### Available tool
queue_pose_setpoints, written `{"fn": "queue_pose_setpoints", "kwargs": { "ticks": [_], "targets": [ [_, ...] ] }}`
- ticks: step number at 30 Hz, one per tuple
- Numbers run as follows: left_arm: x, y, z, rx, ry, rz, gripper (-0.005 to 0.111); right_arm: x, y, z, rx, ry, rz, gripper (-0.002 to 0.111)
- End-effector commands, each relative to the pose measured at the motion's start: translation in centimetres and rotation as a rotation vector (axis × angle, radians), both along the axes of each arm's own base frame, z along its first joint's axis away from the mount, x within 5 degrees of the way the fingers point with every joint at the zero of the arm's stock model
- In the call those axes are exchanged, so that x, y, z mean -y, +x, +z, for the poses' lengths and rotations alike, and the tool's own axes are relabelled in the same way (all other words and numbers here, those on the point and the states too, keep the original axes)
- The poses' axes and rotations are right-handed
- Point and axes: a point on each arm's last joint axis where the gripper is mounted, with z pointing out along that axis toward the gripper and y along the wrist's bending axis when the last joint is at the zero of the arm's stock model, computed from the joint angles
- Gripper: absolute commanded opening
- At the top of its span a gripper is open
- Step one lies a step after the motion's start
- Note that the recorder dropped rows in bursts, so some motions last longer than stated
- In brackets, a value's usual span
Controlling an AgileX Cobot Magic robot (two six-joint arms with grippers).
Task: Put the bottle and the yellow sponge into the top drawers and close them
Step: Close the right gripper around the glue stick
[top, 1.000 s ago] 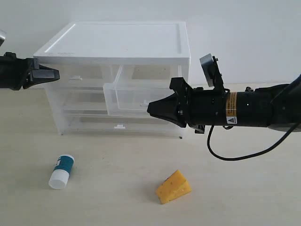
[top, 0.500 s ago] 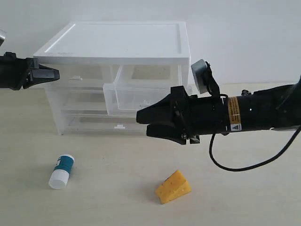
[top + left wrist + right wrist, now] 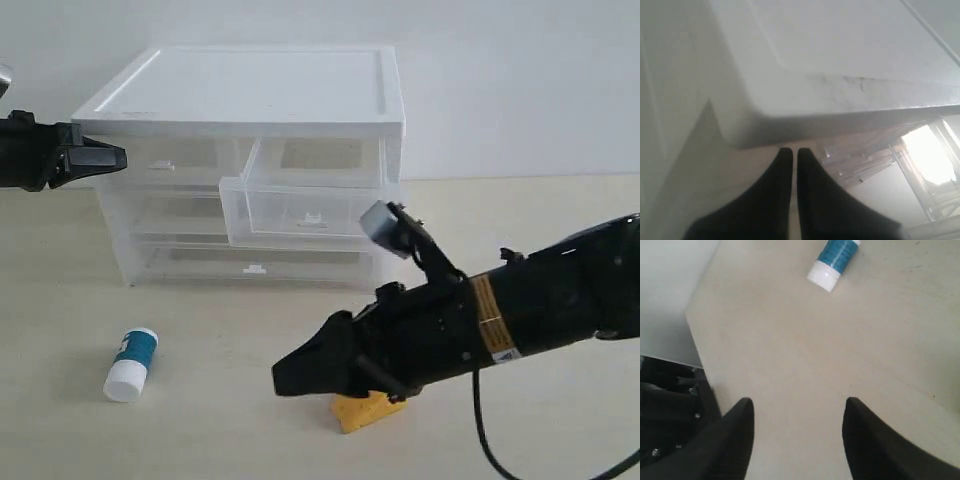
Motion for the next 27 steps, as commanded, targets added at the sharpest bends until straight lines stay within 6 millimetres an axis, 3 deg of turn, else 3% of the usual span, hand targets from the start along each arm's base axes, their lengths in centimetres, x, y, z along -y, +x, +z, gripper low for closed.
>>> {"fn": "queue_pose_setpoints", "kwargs": {
  "ticks": [1, 3, 4, 7, 10, 14, 20, 27],
  "targets": [
    [-0.2, 0.3, 0.8, 0.027, -0.018, 0.037, 0.004, -4.6, -2.1, 1.5, 0.2, -0.142, -0.004, 0.048],
    [-0.2, 0.3, 0.8, 0.027, -0.018, 0.037, 0.004, -7.6, -2.4, 2.5, 0.391, -0.273, -0.114, 0.052],
    [-0.2, 0.3, 0.8, 0.027, -0.018, 0.037, 0.004, -9.2, -2.5, 2.9, 0.44, -0.299, -0.167, 0.059],
    [-0.2, 0.3, 0.9, 0.027, -0.02, 0.035, 0.004, -12.4, -2.0, 3.0, 0.401, -0.236, -0.146, 0.073],
    [-0.1, 0.2, 0.9, 0.028, -0.027, 0.025, 0.004, -15.8, -0.2, 0.7, 0.305, -0.216, -0.176, 0.069],
    [-0.1, 0.4, 1.1, 0.029, -0.052, 0.042, 0.004, -18.8, 1.4, -1.6, 0.297, -0.207, -0.14, 0.069],
    [-0.1, 0.4, 1.1, 0.031, -0.05, 0.041, 0.004, -20.4, 3.0, -4.3, 0.296, -0.241, -0.183, 0.069],
    [-0.2, 0.4, 1.0, 0.033, -0.043, 0.046, 0.004, -21.0, 4.7, -5.6, 0.355, -0.3, -0.27, 0.069]
  ]
}}
